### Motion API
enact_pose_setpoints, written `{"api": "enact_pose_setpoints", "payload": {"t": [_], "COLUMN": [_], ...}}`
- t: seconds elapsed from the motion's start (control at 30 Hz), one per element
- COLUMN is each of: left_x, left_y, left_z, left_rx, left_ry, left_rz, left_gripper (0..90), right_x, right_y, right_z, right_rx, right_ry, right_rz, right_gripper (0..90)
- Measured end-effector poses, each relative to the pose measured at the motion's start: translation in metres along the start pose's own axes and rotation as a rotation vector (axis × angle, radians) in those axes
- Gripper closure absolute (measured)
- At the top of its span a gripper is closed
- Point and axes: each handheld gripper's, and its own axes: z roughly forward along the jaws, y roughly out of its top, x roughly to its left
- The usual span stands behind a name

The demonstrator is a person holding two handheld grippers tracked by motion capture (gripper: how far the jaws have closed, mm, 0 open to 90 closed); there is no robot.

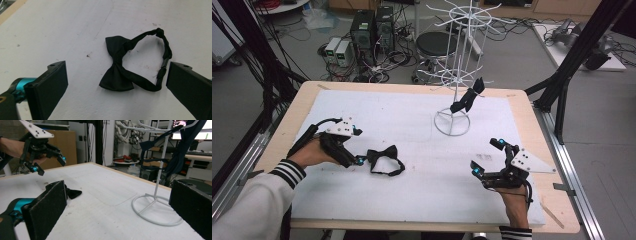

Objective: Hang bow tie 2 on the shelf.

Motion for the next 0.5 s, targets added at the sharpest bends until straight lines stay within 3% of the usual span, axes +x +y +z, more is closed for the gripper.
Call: {"api": "enact_pose_setpoints", "payload": {"t": [0.23,0.37,0.5], "left_x": [0.002,0.002,0.002], "left_y": [-0.003,-0.003,-0.003], "left_z": [0.009,0.017,0.025], "left_rx": [0.039,0.072,0.104], "left_ry": [-0.003,-0.021,-0.009], "left_rz": [0.002,0.027,0.033], "left_gripper": [4.5,9.9,9.9], "right_x": [0.001,0.001,0.001], "right_y": [-0.001,-0.001,-0.001], "right_z": [0.002,0.004,0.004], "right_rx": [0.001,0.005,0.003], "right_ry": [0.032,0.039,0.045], "right_rz": [0.002,0.001,0.004], "right_gripper": [0.7,0.6,0.6]}}
